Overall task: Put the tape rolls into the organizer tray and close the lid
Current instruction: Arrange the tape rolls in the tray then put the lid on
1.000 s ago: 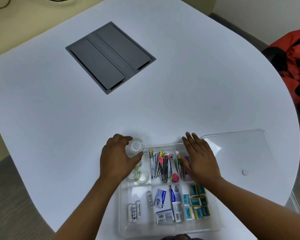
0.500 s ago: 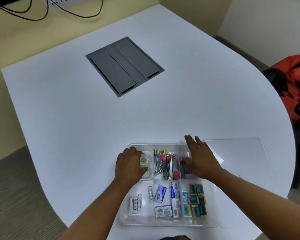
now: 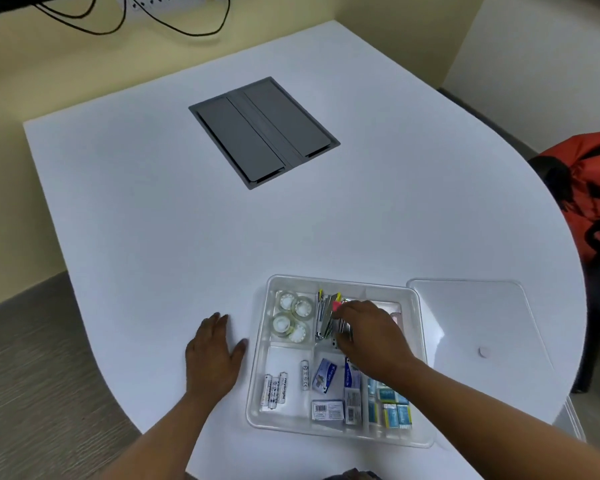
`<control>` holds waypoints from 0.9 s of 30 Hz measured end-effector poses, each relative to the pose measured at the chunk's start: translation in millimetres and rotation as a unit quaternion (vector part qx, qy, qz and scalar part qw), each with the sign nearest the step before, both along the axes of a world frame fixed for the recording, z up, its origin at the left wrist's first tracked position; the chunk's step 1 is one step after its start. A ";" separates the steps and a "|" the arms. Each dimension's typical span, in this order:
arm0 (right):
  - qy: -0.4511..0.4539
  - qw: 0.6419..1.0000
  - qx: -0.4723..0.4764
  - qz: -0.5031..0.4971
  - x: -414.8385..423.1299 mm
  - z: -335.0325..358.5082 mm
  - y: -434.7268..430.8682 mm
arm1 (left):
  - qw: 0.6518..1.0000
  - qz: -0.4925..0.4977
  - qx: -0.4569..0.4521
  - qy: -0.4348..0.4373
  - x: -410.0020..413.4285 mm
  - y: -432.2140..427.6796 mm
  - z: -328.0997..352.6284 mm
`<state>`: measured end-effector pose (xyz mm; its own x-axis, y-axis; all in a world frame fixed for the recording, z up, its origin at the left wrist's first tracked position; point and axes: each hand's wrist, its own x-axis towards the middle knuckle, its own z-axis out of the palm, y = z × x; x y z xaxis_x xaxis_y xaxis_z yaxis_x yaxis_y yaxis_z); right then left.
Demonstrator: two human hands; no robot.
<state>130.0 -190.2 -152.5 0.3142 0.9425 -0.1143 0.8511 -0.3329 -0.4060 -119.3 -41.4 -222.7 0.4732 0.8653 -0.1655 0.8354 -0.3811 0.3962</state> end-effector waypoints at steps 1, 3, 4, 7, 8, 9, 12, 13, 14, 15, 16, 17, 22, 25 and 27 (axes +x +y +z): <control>-0.007 1.000 -0.002 0.009 -3.1 0.8 5.2 | 0.999 -0.016 -0.031 0.037 -1.9 -1.7 -5.8; -0.021 1.000 -0.005 0.023 -8.5 1.3 15.7 | 0.992 -0.036 -0.082 0.090 -2.6 -6.2 -18.3; -0.026 0.999 -0.011 0.027 -10.3 1.8 20.8 | 0.989 -0.039 -0.096 0.107 -1.3 -7.3 -23.3; -0.033 0.998 -0.040 0.032 -17.0 0.7 37.2 | 0.982 -0.046 -0.125 0.134 0.2 -4.0 -32.2; -0.034 0.998 -0.052 0.029 -19.0 0.0 42.3 | 0.980 -0.050 -0.136 0.137 0.2 -1.8 -33.5; -0.038 0.997 -0.063 0.028 -20.5 -0.9 47.7 | 0.978 -0.056 -0.146 0.141 -0.7 -0.2 -34.4; -0.079 0.993 -0.075 0.045 -23.3 -6.6 61.0 | 0.974 -0.064 -0.160 0.146 -0.6 0.6 -34.2; -0.101 0.990 -0.079 0.056 -24.1 -8.9 65.4 | 0.973 -0.063 -0.163 0.148 -0.1 0.9 -34.0; -0.121 0.987 -0.085 0.064 -25.0 -11.1 69.1 | 0.972 -0.064 -0.168 0.151 0.3 1.0 -33.7; -0.138 0.984 -0.092 0.069 -26.6 -13.3 72.3 | 0.971 -0.065 -0.173 0.154 0.3 1.0 -33.2; -0.153 0.980 -0.100 0.072 -28.1 -15.0 74.3 | 0.970 -0.067 -0.177 0.154 0.6 0.8 -32.6; -0.166 0.977 -0.109 0.075 -30.4 -16.6 76.3 | 0.969 -0.068 -0.181 0.153 0.2 0.8 -32.4; -0.188 0.968 -0.144 0.080 -34.3 -24.9 81.2 | 0.967 -0.071 -0.191 0.151 0.0 1.3 -30.4; -0.194 0.966 -0.153 0.079 -35.3 -28.4 82.1 | 0.966 -0.074 -0.199 0.146 -0.5 1.3 -29.1; -0.199 0.965 -0.154 0.076 -35.7 -29.7 82.3 | 0.966 -0.074 -0.203 0.144 0.0 1.4 -28.4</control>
<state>94.3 -108.0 -182.2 0.2518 0.9215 -0.2958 0.9677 -0.2444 0.0624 -119.3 -40.0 -251.1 0.4697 0.6277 -0.6208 0.8819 -0.3659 0.2973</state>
